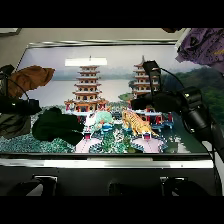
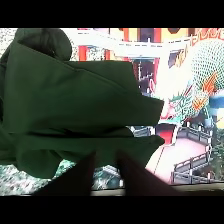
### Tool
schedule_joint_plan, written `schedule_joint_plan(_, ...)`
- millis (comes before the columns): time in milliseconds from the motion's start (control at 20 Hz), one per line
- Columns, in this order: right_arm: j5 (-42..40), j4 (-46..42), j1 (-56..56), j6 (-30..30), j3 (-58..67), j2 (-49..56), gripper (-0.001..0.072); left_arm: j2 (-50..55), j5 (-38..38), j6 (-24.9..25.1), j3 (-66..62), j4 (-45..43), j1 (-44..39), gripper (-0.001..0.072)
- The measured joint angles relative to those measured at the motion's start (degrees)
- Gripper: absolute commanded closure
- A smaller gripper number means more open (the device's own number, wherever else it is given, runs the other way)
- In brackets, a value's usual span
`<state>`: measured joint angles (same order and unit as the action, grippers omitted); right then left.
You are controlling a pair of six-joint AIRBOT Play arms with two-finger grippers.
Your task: Fold the clothes and pants, and hang the long-sleeved shirts on hangers.
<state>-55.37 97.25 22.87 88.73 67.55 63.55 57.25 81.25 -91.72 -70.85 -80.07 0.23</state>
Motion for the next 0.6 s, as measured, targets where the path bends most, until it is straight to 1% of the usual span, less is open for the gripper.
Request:
schedule_joint_plan(100, -0.02, 0.02, 0.0, 0.02, 0.0, 0.0, 0.0682, 0.42, 0.7, -1.57, 0.39, -1.01, 0.02, -0.0013)
schedule_joint_plan(200, -0.13, 0.02, 0.0, 0.0, 0.0, 0.0, 0.0682, 0.81, 0.83, -3.82, 2.4, -4.92, 0.66, -0.0013)
schedule_joint_plan(300, -0.31, 0.02, 0.0, 0.02, 0.0, 0.0, 0.0682, 1.07, -1.33, -5.7, 6.71, -8.24, 2.34, -0.0013)
schedule_joint_plan(400, -0.55, 0.04, 0.0, 0.0, 0.0, 0.0, 0.0682, 1.31, -6.14, -6.54, 12.68, -9.55, 4.31, -0.0013)
schedule_joint_plan(600, -1.14, 0.02, 0.0, 0.0, 0.0, 0.0, 0.0682, 3.13, -20.13, -7.5, 23.58, -8.76, 6.86, -0.0013)
